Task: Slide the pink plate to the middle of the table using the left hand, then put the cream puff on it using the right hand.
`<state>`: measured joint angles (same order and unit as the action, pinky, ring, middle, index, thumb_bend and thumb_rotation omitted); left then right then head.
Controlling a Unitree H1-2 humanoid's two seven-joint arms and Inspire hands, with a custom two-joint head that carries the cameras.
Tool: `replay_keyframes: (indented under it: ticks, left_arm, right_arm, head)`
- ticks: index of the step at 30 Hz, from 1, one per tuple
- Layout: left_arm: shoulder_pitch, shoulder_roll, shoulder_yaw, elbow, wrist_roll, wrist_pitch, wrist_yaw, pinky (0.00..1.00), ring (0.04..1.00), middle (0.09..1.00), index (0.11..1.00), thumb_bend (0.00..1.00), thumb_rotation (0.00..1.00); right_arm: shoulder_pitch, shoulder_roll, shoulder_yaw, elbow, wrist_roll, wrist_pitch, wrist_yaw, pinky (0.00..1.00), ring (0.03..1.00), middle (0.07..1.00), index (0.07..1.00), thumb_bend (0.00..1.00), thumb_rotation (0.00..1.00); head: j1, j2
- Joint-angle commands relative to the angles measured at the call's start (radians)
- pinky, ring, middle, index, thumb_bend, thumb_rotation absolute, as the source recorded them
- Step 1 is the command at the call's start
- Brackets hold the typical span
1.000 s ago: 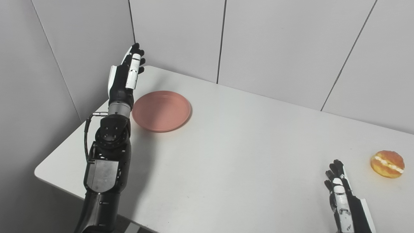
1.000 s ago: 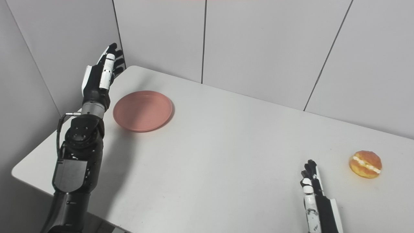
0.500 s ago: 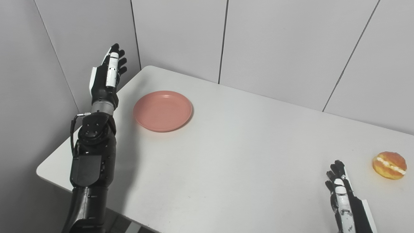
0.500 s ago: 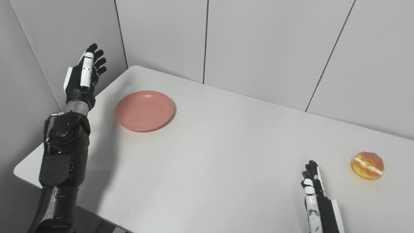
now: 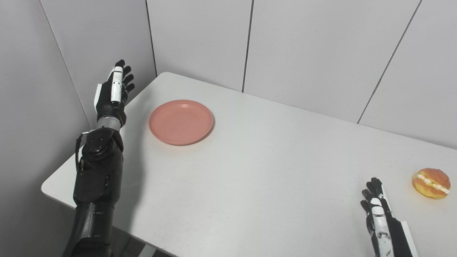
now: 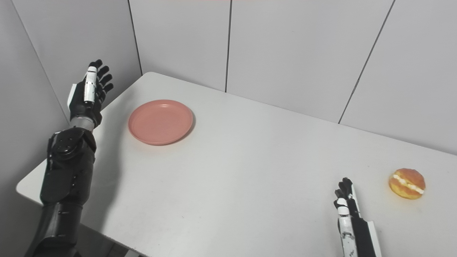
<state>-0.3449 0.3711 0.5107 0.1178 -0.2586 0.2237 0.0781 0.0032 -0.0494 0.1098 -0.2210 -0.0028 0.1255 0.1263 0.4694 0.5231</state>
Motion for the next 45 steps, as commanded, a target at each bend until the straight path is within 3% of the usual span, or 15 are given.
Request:
replay_keyframes:
  ticks: [1,5,9,25,35,42,45]
  left_arm:
    - [-0.025,0.042,-0.008,-0.006,-0.004,-0.050,-0.018,0.92,0.940,0.942,0.919,0.35,0.99]
    - [-0.031,0.042,-0.013,0.034,-0.003,-0.062,-0.019,0.93,0.942,0.944,0.919,0.36,0.95]
    - [-0.039,0.041,-0.012,0.062,-0.013,-0.058,-0.020,0.94,0.940,0.941,0.919,0.32,1.00]
    - [-0.058,0.042,-0.031,0.172,-0.019,-0.093,-0.017,0.91,0.929,0.931,0.910,0.34,1.00]
    - [-0.086,0.029,-0.029,0.244,-0.033,-0.095,0.004,0.89,0.903,0.905,0.885,0.32,0.90]
    - [-0.100,0.028,-0.020,0.314,-0.084,-0.106,-0.022,0.92,0.916,0.919,0.897,0.29,0.97]
    - [-0.111,0.032,-0.023,0.357,-0.097,-0.117,-0.030,0.94,0.924,0.925,0.908,0.26,0.95]
  right_arm:
    - [-0.017,0.000,-0.004,-0.026,0.006,-0.008,0.001,1.00,1.000,1.000,1.000,0.03,1.00]
    - [-0.018,0.003,-0.005,-0.024,0.008,-0.009,-0.001,1.00,1.000,1.000,1.000,0.03,1.00]
    - [-0.017,0.002,-0.005,-0.022,0.008,-0.016,0.000,1.00,1.000,1.000,1.000,0.04,1.00]
    - [-0.013,0.002,-0.003,-0.032,-0.001,-0.004,-0.003,1.00,1.000,1.000,1.000,0.04,1.00]
    - [-0.013,0.000,-0.004,-0.036,-0.001,0.003,-0.001,1.00,1.000,1.000,1.000,0.04,1.00]
    - [-0.013,-0.005,-0.004,-0.040,0.005,0.006,0.005,1.00,1.000,1.000,1.000,0.05,1.00]
    - [-0.013,-0.005,-0.004,-0.041,0.005,0.013,0.004,1.00,1.000,1.000,1.000,0.05,1.00]
  head:
    - [-0.004,0.001]
    - [-0.004,0.001]
    - [-0.005,0.003]
    - [-0.008,0.010]
    - [-0.009,0.013]
    - [-0.009,0.018]
    - [-0.009,0.018]
